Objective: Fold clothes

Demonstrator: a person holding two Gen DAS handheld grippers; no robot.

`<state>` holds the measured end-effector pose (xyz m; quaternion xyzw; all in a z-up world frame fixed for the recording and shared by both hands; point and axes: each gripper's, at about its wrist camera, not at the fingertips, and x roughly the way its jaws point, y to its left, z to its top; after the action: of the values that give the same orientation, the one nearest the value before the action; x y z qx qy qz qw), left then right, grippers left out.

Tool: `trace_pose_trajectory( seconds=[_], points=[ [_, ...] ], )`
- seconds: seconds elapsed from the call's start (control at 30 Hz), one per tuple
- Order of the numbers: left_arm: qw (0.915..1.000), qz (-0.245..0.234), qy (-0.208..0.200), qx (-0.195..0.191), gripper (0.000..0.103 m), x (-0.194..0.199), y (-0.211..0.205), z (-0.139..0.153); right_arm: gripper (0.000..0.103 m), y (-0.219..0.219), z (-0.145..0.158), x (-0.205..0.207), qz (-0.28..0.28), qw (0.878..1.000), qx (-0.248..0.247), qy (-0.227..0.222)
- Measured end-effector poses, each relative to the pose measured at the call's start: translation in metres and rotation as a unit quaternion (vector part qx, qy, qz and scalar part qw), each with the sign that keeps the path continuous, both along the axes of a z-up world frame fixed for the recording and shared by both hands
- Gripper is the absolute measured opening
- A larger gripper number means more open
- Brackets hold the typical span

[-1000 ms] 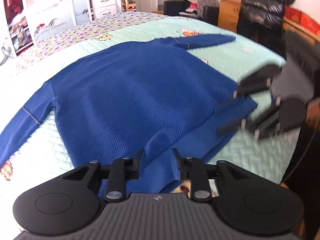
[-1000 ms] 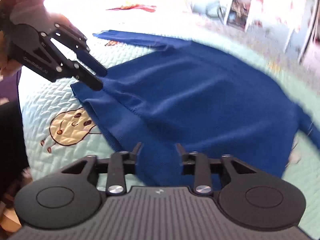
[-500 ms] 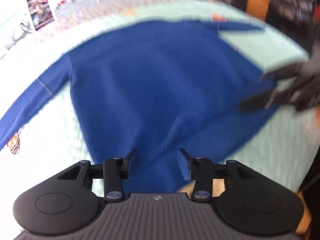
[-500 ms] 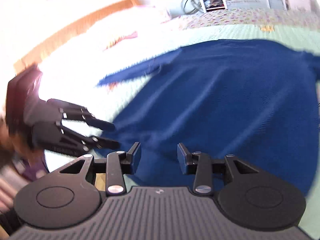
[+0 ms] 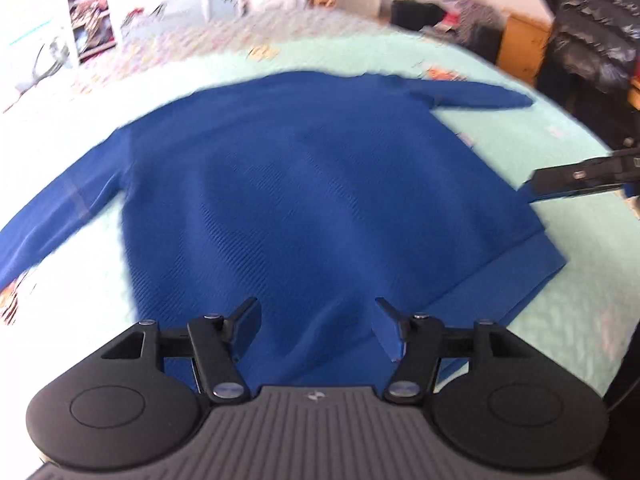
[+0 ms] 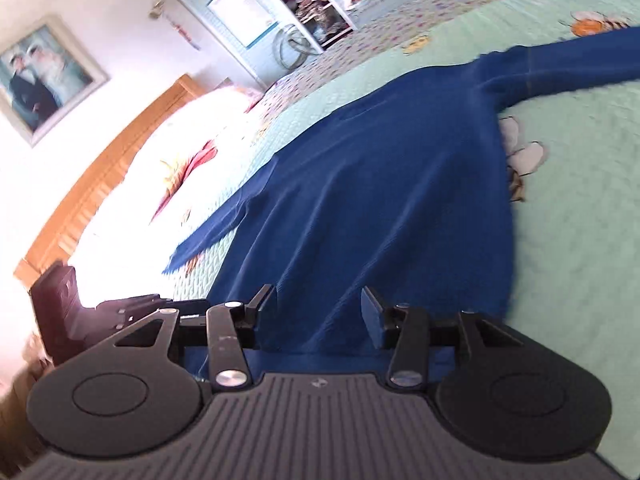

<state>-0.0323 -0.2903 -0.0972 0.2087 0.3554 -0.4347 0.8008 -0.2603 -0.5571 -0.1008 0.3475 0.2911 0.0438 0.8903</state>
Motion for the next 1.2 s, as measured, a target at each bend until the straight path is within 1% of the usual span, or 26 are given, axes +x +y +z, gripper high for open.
trace_pose_trajectory(
  seconds=[0.03,0.07,0.1,0.13,0.17,0.2,0.27,0.3,0.37,0.43,0.5,0.53,0.57,0.6,0.63,0.67,0.77,0.83,0.87,0.9,0.97,1.0,1.03,1.07,1.1,1.2],
  points=[
    [0.9999,-0.001,-0.001,0.015,0.065,-0.001,-0.007,-0.008,0.048,-0.003,-0.004,-0.001,0.005,1.0,0.011,0.004],
    [0.9995,0.001,0.002,0.032,0.065,-0.001,-0.013,-0.017,0.047,0.001,-0.017,0.001,0.014,1.0,0.014,0.024],
    [0.9993,0.005,0.008,0.036,0.066,0.0,-0.015,-0.022,0.043,0.002,-0.029,-0.003,0.005,0.998,-0.008,0.062],
    [0.9993,0.009,0.017,0.032,0.066,0.001,-0.014,-0.025,0.024,0.002,-0.04,-0.008,-0.003,0.995,-0.031,0.097],
    [0.9992,0.013,0.025,0.028,0.067,0.002,-0.013,-0.028,0.0,0.003,-0.04,-0.015,-0.009,0.993,-0.052,0.105],
    [0.9991,0.017,0.03,0.027,0.067,0.003,-0.012,-0.026,0.0,0.003,-0.039,-0.023,-0.015,0.991,-0.071,0.112],
    [0.9989,0.024,0.033,0.024,0.067,0.003,-0.013,-0.018,0.002,0.001,-0.031,-0.031,-0.034,0.99,-0.069,0.115],
    [0.9992,0.025,0.03,0.011,0.067,0.0,-0.016,-0.013,0.01,0.003,-0.024,-0.031,-0.035,0.992,-0.073,0.101],
    [0.9992,0.019,0.028,-0.02,0.067,0.001,-0.024,-0.003,0.021,0.005,-0.011,-0.018,-0.026,0.994,-0.08,0.07],
    [0.9988,0.018,0.027,-0.038,0.067,0.003,-0.036,0.001,0.022,0.007,-0.007,0.001,-0.018,0.995,-0.078,0.055],
    [0.9984,0.01,0.037,-0.04,0.068,0.012,-0.046,-0.007,0.023,0.007,-0.003,0.02,-0.011,0.996,-0.075,0.041],
    [0.9985,0.014,0.045,-0.028,0.068,0.02,-0.047,-0.016,0.023,0.004,-0.007,0.027,-0.009,0.997,-0.067,0.046],
    [0.998,0.029,0.054,-0.017,0.068,0.03,-0.043,-0.026,0.024,0.0,-0.016,0.028,-0.015,0.995,-0.068,0.068],
    [0.9967,0.047,0.065,-0.008,0.072,0.039,-0.037,-0.036,0.022,-0.004,-0.025,0.028,-0.022,0.993,-0.069,0.089],
    [0.9942,0.059,0.084,-0.032,0.072,0.046,-0.025,-0.039,0.01,-0.01,-0.032,0.019,-0.032,0.991,-0.079,0.103],
    [0.9905,0.07,0.104,-0.057,0.071,0.051,-0.013,-0.038,0.0,-0.018,-0.036,0.008,-0.043,0.992,-0.06,0.099],
    [0.9814,0.098,0.141,-0.086,0.068,0.059,0.004,-0.031,0.0,-0.033,-0.038,-0.016,-0.075,0.992,-0.015,0.096],
    [0.9732,0.103,0.165,-0.123,0.068,0.063,0.005,-0.024,0.015,-0.025,-0.024,-0.014,-0.073,0.994,-0.03,0.08],
    [0.9682,0.104,0.176,-0.144,0.068,0.065,0.005,-0.02,0.029,-0.021,-0.018,-0.008,-0.065,0.995,-0.032,0.063],
    [0.9648,0.107,0.18,-0.159,0.069,0.068,0.004,-0.018,0.039,-0.019,-0.015,-0.002,-0.058,0.997,-0.024,0.046],
    [0.9602,0.117,0.181,-0.177,0.071,0.076,0.001,-0.021,0.044,-0.019,-0.02,0.011,-0.044,0.999,0.008,0.031],
    [0.9591,0.133,0.185,-0.169,0.071,0.085,0.0,-0.029,0.044,-0.02,-0.022,0.018,-0.037,0.999,0.023,0.026],
    [0.9605,0.157,0.177,-0.147,0.071,0.093,0.002,-0.038,0.044,-0.021,-0.031,0.021,-0.039,0.998,0.019,0.046],
    [0.9604,0.176,0.169,-0.135,0.053,0.099,0.007,-0.044,0.031,-0.023,-0.036,0.021,-0.045,0.997,0.007,0.069],
    [0.9562,0.189,0.171,-0.144,0.037,0.102,0.016,-0.045,0.017,-0.026,-0.037,0.016,-0.052,0.996,0.009,0.07],
    [0.9404,0.234,0.183,-0.165,0.038,0.108,0.032,-0.037,0.016,-0.031,-0.034,0.0,-0.074,0.995,0.005,0.074]
  ],
)
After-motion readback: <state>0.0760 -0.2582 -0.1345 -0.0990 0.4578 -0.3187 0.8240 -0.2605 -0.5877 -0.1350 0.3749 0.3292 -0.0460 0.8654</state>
